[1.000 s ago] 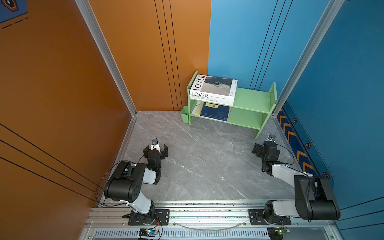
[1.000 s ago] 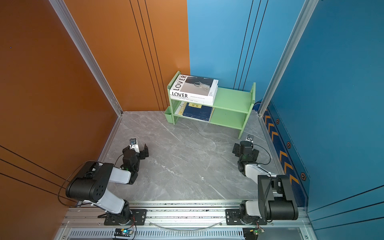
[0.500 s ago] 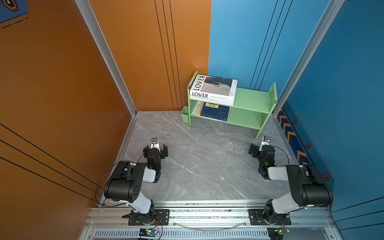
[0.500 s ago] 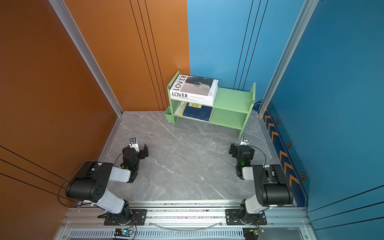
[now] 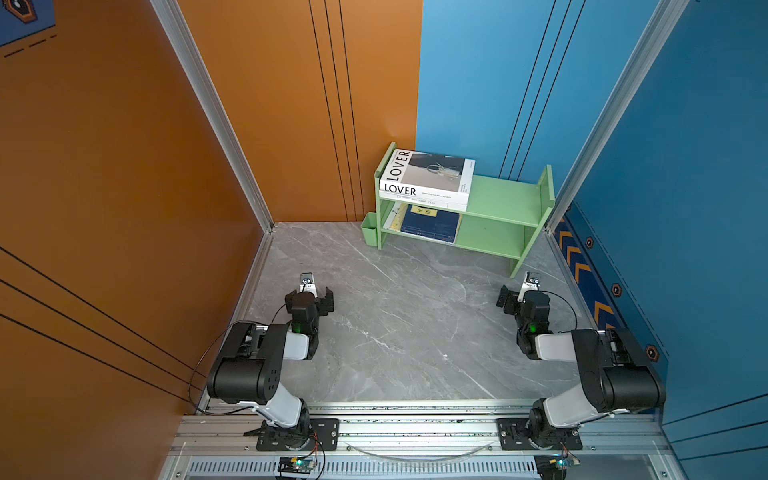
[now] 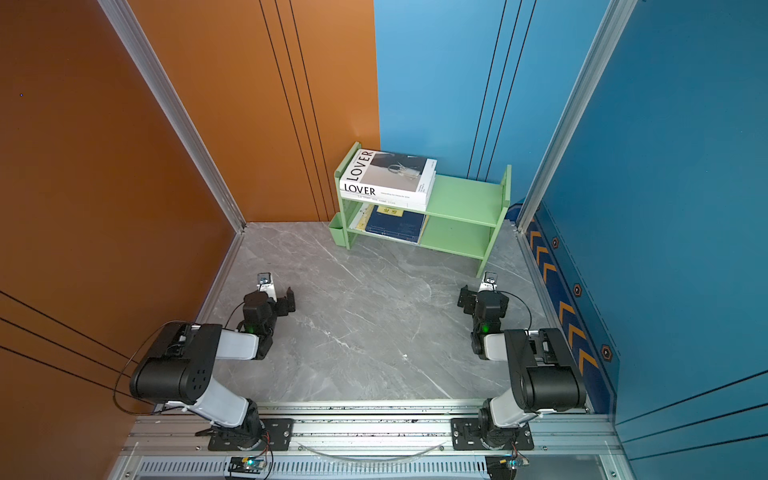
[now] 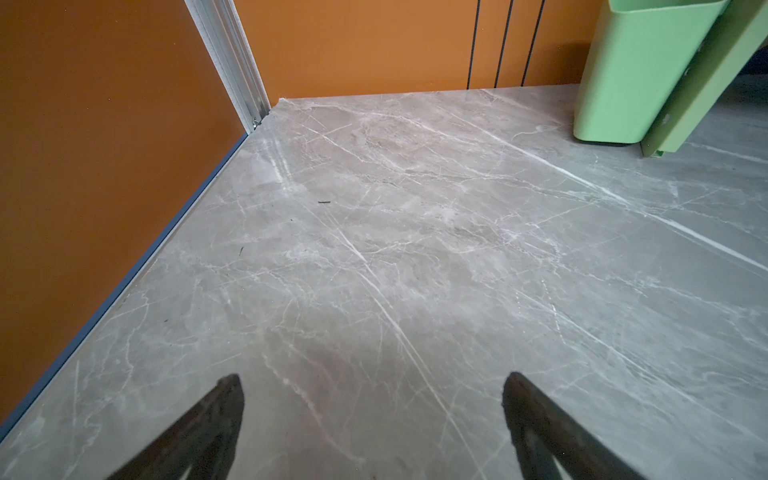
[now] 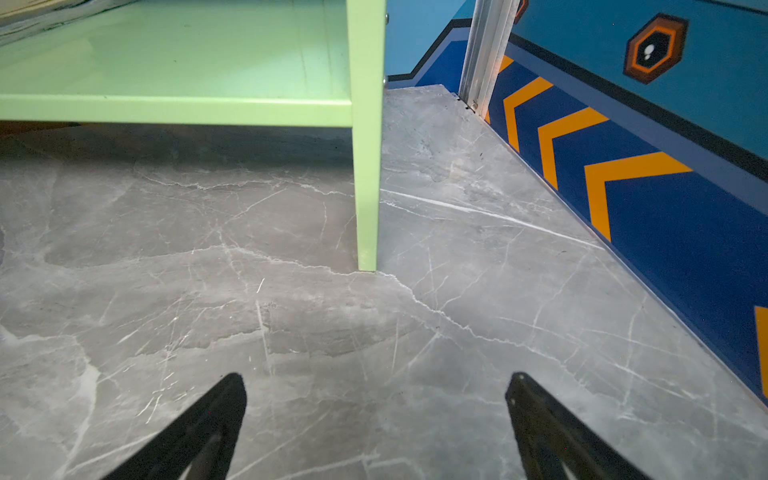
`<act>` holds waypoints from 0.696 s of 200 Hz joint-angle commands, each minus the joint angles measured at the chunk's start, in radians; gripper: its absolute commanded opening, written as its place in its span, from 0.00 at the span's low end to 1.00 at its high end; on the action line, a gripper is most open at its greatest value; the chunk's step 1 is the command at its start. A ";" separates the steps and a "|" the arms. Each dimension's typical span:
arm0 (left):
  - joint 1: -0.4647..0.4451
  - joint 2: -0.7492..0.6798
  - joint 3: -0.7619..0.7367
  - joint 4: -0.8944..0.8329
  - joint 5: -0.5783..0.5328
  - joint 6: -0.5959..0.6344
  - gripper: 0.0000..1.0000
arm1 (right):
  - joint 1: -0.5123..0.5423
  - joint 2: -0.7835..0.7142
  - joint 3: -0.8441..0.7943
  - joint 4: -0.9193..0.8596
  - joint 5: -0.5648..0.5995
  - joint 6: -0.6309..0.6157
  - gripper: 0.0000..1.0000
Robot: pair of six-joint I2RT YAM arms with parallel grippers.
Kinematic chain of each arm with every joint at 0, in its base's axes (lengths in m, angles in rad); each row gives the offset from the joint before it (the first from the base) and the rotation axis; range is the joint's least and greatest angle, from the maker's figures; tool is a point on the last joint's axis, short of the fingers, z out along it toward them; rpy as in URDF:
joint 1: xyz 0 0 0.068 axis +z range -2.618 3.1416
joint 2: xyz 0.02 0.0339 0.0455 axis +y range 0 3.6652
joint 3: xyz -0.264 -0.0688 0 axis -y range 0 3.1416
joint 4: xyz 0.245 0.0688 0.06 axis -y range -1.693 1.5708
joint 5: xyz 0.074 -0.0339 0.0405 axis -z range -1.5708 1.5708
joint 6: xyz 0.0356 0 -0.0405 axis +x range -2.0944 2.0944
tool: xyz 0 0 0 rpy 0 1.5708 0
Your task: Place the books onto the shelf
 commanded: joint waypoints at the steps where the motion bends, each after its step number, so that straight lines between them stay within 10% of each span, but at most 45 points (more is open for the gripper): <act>1: 0.000 -0.023 0.015 -0.016 0.023 -0.009 0.98 | 0.017 0.001 0.010 0.025 0.022 -0.025 1.00; 139: -0.008 -0.018 0.020 -0.015 0.037 0.005 0.98 | 0.022 0.002 0.009 0.025 0.033 -0.028 1.00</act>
